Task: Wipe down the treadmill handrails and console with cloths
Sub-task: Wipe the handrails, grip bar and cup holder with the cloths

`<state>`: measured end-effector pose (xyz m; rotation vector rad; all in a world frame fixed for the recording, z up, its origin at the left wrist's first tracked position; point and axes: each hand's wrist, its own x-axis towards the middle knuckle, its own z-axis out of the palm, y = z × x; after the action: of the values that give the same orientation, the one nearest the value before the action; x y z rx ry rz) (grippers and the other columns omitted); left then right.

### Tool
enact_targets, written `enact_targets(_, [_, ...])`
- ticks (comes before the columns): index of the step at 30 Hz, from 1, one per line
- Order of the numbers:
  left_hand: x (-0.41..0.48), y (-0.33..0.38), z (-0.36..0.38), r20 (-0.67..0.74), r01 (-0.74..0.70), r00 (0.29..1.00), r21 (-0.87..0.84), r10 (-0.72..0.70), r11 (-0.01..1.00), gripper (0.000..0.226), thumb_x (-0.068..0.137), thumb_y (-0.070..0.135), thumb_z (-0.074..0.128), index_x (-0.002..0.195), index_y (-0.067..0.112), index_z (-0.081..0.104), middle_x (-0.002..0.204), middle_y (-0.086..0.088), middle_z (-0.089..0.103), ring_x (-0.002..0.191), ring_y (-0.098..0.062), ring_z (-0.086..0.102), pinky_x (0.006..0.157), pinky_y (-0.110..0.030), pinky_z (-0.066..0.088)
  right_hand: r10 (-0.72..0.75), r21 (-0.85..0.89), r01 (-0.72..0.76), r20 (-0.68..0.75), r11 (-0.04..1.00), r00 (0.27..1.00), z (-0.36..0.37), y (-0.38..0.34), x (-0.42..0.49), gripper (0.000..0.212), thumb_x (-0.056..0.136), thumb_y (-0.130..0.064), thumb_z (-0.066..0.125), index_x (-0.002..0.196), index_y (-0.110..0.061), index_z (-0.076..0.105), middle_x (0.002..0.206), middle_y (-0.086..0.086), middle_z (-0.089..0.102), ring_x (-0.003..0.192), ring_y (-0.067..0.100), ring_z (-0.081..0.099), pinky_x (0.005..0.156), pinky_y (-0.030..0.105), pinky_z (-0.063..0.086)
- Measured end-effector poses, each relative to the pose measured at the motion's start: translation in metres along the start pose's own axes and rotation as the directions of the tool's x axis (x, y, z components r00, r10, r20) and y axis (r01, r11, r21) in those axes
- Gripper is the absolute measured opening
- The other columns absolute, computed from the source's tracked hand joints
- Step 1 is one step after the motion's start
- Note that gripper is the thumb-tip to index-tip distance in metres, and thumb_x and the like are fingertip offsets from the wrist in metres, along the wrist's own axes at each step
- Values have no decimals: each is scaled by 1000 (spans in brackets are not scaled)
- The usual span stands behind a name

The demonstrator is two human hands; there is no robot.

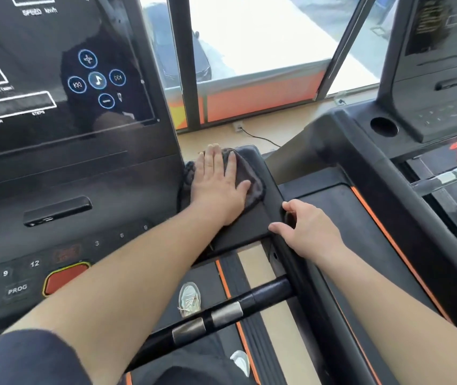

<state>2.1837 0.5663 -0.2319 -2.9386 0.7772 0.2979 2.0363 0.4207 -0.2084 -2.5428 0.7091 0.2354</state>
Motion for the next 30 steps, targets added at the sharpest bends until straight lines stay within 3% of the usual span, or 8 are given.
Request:
enact_targets(6, [-41, 18, 18, 2, -343, 939, -81, 344, 936, 70, 106, 54, 11, 163, 20, -9, 168, -10, -24, 154, -24, -27, 125, -46, -15, -18, 22, 19, -23, 1000, 1000, 5, 5, 0, 58, 86, -52, 72, 137, -29, 57, 132, -8, 64, 124, 17, 58, 97, 36, 51])
enact_targets(13, [-6, 39, 5, -26, -207, 978, -104, 206, 973, 65, 106, 53, 9, 163, 28, -6, 170, -4, -18, 156, -26, -20, 126, -49, -10, 121, 499, -98, -15, 861, 992, 2, 45, -33, 47, 85, -36, 81, 128, -27, 64, 108, -13, 70, 93, -7, 66, 91, 16, 50])
enact_targets(16, [-37, 47, 18, -53, -588, 807, 13, 587, 809, 62, 106, 52, 14, 162, 29, 20, 172, -1, 11, 158, -27, -5, 126, -49, -5, 202, 499, -147, -57, 854, 978, 0, 77, -63, 10, 93, -32, 72, 103, -30, 74, 92, -17, 74, 84, -11, 64, 85, 21, 52])
enact_targets(18, [-20, 40, 12, -43, -720, 692, 19, 720, 694, 55, 107, 52, 19, 155, 33, 39, 164, 6, 33, 158, -24, 8, 127, -47, -3, 260, 555, -192, -47, 809, 964, 1, 97, -80, 8, 96, -31, 67, 93, -33, 74, 88, -14, 76, 86, -2, 70, 89, 33, 55])
enact_targets(23, [-20, 88, 11, -100, -425, 900, 9, 424, 905, 52, 106, 46, 22, 126, 28, 67, 143, 3, 57, 150, -26, 26, 126, -51, 0, 342, 641, -254, -14, 724, 939, 8, 127, -115, 16, 98, -25, 60, 94, -33, 73, 90, -13, 78, 88, 10, 75, 93, 49, 58])
enact_targets(25, [-73, 114, 26, -131, -597, 792, 35, 596, 801, 48, 104, 42, 30, 111, 22, 73, 121, 0, 67, 132, -30, 46, 125, -53, 10, 364, 652, -269, -12, 709, 931, 12, 133, -125, 16, 99, -24, 60, 96, -34, 72, 90, -15, 78, 88, 8, 75, 94, 48, 58])
enact_targets(28, [-116, 116, 34, -112, -883, 470, -41, 876, 468, 40, 106, 42, 36, 112, 25, 71, 109, 6, 68, 113, -24, 56, 119, -49, 26, 370, 666, -270, -9, 695, 929, 15, 140, -135, 17, 100, -23, 59, 100, -32, 73, 91, -12, 78, 89, 7, 74, 94, 46, 58])
enact_targets(30, [-93, 112, 31, -100, -892, 449, 5, 888, 452, 42, 107, 44, 32, 110, 28, 71, 106, 8, 68, 109, -23, 58, 115, -45, 31, 367, 678, -262, -12, 687, 930, 15, 141, -143, 19, 102, -21, 56, 104, -29, 73, 93, -8, 78, 88, 5, 74, 95, 45, 58])
